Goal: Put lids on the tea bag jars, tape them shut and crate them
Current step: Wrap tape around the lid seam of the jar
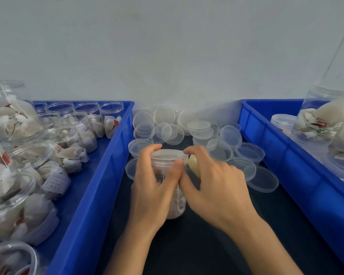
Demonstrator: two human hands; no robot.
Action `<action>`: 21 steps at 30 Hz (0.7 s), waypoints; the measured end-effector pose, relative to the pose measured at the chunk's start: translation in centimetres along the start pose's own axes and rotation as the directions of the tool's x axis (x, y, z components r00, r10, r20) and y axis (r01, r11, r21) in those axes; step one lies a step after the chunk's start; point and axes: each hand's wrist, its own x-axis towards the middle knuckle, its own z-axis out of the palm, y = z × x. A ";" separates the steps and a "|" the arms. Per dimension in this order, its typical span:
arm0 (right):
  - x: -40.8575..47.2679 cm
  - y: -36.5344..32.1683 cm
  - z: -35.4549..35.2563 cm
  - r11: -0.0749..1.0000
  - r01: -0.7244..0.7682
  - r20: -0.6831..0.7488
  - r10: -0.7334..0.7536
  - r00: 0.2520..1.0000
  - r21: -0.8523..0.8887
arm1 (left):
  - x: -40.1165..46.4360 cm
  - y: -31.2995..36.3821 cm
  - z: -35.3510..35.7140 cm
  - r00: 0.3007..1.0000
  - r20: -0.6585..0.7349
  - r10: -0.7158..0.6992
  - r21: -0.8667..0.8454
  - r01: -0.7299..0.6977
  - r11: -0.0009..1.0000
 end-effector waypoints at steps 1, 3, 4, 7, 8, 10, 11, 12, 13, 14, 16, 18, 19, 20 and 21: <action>0.0 0.1 0.0 0.999 -0.012 0.005 0.011 1.000 0.046 | 0.1 -0.2 0.0 1.000 -0.009 0.015 0.005 -0.015 1.000; 0.0 0.5 -0.1 0.990 -0.035 0.051 0.028 0.998 0.134 | 0.1 -0.4 0.0 0.999 -0.015 0.033 0.009 -0.032 0.999; 0.0 0.6 -0.2 0.989 -0.026 0.066 0.017 0.998 0.144 | 0.1 -0.5 -0.1 0.999 -0.014 0.037 -0.001 -0.037 0.999; 0.0 0.9 -0.9 0.993 0.048 0.087 -0.057 0.995 0.106 | 0.2 -0.5 -0.1 0.999 -0.002 0.043 -0.030 -0.043 0.999; 0.0 0.9 -1.1 0.992 0.062 0.096 -0.073 0.993 0.111 | 0.2 -0.5 -0.2 0.999 -0.004 0.045 -0.038 -0.046 0.998; 0.2 1.0 -1.3 0.989 0.079 0.115 -0.094 0.989 0.126 | 0.3 -0.6 -0.4 0.999 -0.004 0.051 -0.058 -0.051 0.997; 0.2 1.1 -1.4 0.988 0.085 0.124 -0.101 0.987 0.128 | 0.4 -0.7 -0.4 0.999 0.003 0.052 -0.061 -0.052 0.997; 0.2 1.2 -1.5 0.988 0.088 0.132 -0.105 0.986 0.126 | 0.4 -0.7 -0.5 0.999 0.013 0.052 -0.054 -0.051 0.997; 0.2 1.3 -1.5 0.988 0.086 0.139 -0.104 0.985 0.125 | 0.4 -0.7 -0.5 0.998 0.022 0.053 -0.041 -0.052 0.998; 0.3 1.4 -1.6 0.989 0.080 0.146 -0.098 0.984 0.127 | 0.4 -0.7 -0.5 0.998 0.031 0.058 -0.029 -0.057 0.998; 0.3 1.6 -1.7 0.988 0.068 0.152 -0.088 0.984 0.137 | 0.5 -0.7 -0.5 0.996 0.041 0.077 -0.021 -0.076 0.997; 0.3 1.6 -1.8 0.988 0.055 0.161 -0.079 0.984 0.146 | 0.5 -0.7 -0.5 0.994 0.052 0.095 -0.024 -0.094 0.995; 0.3 1.5 -1.9 0.988 0.047 0.170 -0.072 0.983 0.150 | 0.5 -0.7 -0.5 0.993 0.058 0.103 -0.023 -0.102 0.995; 0.4 1.5 -1.9 0.987 0.041 0.179 -0.068 0.982 0.152 | 0.5 -0.8 -0.5 0.992 0.060 0.108 -0.016 -0.107 0.994; 0.4 1.5 -1.9 0.987 0.037 0.184 -0.066 0.981 0.155 | 0.5 -0.9 -0.5 0.992 0.059 0.110 -0.008 -0.110 0.994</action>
